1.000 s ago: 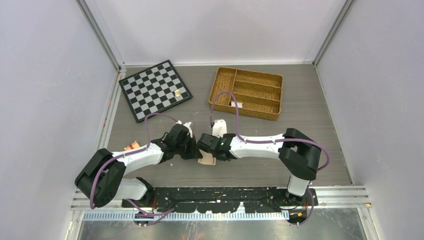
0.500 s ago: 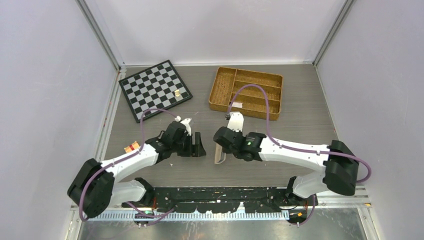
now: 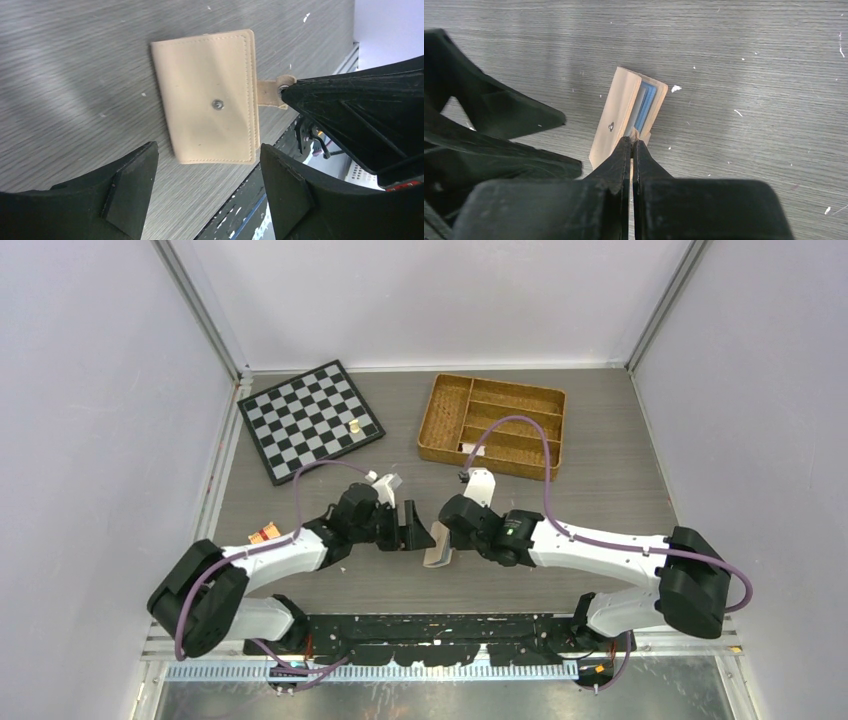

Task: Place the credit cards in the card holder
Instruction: Open the card holder at the center of the board.

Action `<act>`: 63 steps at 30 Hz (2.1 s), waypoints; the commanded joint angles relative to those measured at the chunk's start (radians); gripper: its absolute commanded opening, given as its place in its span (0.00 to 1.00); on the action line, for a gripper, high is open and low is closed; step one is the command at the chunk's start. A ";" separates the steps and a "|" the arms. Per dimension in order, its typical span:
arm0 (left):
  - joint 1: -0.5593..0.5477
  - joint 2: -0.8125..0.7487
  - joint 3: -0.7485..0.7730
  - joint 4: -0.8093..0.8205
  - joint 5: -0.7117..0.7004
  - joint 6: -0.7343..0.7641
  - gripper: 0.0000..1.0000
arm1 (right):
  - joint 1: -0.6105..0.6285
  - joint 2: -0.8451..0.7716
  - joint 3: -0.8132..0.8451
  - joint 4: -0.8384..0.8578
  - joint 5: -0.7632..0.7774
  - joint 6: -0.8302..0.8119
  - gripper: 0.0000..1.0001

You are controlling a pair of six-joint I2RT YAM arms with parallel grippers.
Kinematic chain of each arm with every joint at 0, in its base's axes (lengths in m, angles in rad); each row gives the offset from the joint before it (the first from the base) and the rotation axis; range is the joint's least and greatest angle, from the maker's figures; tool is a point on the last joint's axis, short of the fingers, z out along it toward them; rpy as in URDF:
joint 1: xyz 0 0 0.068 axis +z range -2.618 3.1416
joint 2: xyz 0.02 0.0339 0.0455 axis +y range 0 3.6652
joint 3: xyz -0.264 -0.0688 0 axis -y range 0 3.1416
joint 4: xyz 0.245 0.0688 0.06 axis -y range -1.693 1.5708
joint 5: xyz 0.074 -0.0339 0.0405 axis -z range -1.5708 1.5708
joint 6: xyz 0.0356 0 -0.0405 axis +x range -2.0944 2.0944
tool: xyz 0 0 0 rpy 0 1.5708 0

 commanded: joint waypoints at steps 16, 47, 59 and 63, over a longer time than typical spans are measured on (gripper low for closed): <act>-0.126 0.112 0.089 0.040 -0.113 0.020 0.76 | -0.004 -0.107 -0.022 0.068 0.019 0.031 0.01; -0.131 0.024 0.053 0.024 -0.152 0.008 0.34 | -0.020 -0.061 -0.078 0.020 0.064 0.085 0.01; -0.131 0.046 0.040 0.050 -0.136 0.006 0.18 | -0.024 -0.049 -0.084 0.020 0.061 0.091 0.01; -0.131 0.050 0.033 0.084 -0.117 -0.005 0.10 | -0.025 -0.028 -0.089 0.020 0.062 0.099 0.01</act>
